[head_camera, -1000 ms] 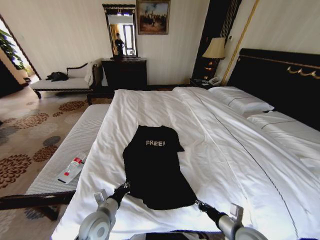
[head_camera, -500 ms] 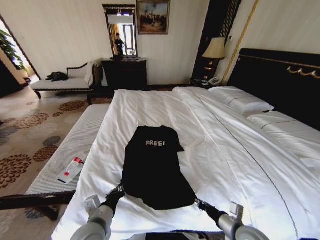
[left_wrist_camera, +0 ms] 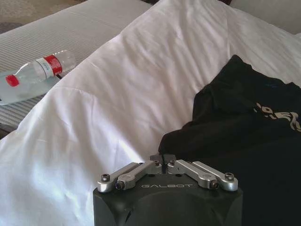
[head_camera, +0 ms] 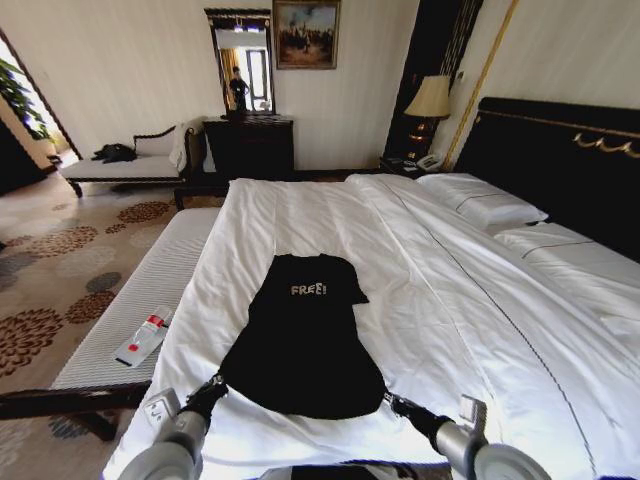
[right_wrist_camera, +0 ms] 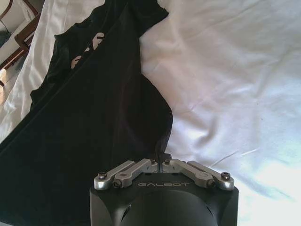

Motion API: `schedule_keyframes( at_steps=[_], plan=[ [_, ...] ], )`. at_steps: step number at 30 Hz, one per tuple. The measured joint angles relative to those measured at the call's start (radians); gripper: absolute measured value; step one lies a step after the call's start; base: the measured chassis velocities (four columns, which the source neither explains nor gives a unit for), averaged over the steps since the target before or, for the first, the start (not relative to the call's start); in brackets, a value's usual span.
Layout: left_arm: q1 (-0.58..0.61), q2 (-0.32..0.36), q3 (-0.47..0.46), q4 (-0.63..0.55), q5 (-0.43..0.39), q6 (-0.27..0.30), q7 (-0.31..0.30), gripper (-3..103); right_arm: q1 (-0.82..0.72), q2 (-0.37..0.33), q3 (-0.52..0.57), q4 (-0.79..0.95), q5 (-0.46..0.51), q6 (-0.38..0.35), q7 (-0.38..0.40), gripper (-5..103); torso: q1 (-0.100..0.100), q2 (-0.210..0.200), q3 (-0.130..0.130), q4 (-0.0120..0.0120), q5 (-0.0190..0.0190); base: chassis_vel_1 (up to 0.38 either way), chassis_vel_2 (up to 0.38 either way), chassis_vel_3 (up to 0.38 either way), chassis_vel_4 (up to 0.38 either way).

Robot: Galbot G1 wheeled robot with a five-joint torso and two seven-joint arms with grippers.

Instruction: Fold the clothes on the bed.

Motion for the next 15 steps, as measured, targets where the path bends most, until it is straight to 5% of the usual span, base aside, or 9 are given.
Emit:
schedule_keyframes(
  at_steps=[6,15],
  plan=[
    [0.012,0.011,0.003,0.004,-0.005,0.039,-0.052,0,-0.020,-0.005,0.054,0.081,0.102,-0.112,0.143,0,0.000,0.000,0.000,0.0000,0.0000,0.000,0.000,0.000,0.000],
    [-0.019,-0.016,0.069,0.087,0.064,0.062,-0.087,0,0.075,-0.008,0.023,0.073,0.177,-0.154,0.280,0,0.000,0.000,0.000,0.0002,0.0002,0.000,0.000,0.000,0.000]
  ],
)
